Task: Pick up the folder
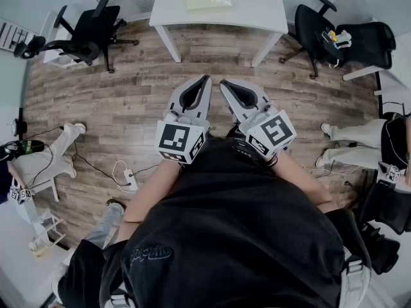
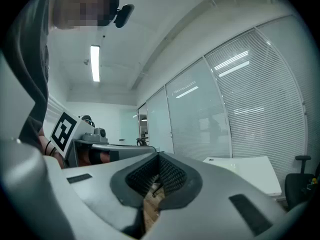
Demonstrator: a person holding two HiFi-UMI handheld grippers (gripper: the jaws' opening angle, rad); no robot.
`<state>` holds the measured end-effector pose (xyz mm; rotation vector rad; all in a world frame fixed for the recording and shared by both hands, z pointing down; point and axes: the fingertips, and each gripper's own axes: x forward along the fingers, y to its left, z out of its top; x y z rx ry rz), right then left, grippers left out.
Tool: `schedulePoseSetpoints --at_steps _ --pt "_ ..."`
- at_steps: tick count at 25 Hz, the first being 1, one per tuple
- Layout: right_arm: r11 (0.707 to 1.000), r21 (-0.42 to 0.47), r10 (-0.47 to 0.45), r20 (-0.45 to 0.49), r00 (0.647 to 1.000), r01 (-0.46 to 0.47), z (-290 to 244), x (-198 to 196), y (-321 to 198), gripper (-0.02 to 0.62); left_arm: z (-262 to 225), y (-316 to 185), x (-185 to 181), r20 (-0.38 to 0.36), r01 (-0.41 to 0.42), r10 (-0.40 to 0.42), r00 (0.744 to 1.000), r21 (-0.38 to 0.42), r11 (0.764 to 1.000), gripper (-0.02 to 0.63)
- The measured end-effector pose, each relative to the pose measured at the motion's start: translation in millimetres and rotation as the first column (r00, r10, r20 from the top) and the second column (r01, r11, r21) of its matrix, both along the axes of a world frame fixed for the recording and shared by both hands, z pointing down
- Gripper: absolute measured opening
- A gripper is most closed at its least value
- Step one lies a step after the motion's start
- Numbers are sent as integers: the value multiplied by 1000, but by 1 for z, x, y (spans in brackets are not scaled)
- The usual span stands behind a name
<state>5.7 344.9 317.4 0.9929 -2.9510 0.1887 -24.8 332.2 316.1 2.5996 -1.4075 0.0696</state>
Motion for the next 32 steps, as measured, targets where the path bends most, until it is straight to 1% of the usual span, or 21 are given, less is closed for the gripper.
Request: schedulePoseSetpoints --at_steps 4,12,19,22,27,32 --pt "1000 -6 7 -2 1000 -7 0 -1 0 20 -2 -2 -2 -5 -4 4 1000 6 1000 14" --pt "1000 -13 15 2 1000 -15 5 -1 2 20 6 -2 0 -6 -25 25 1000 -17 1000 14" --pt "1000 -18 23 -5 1000 -23 8 2 -13 21 9 -16 -3 -12 -3 2 1000 -20 1000 14" --pt "1000 -27 13 -2 1000 -13 12 5 -22 20 11 -23 0 -10 5 -5 1000 -21 1000 14" --pt "999 -20 -30 -11 999 30 15 5 -40 21 16 -42 0 -20 47 -47 999 -28 998 14" --pt "998 -32 -60 -6 998 60 18 21 -82 21 18 -83 15 -19 72 -73 997 -36 997 14"
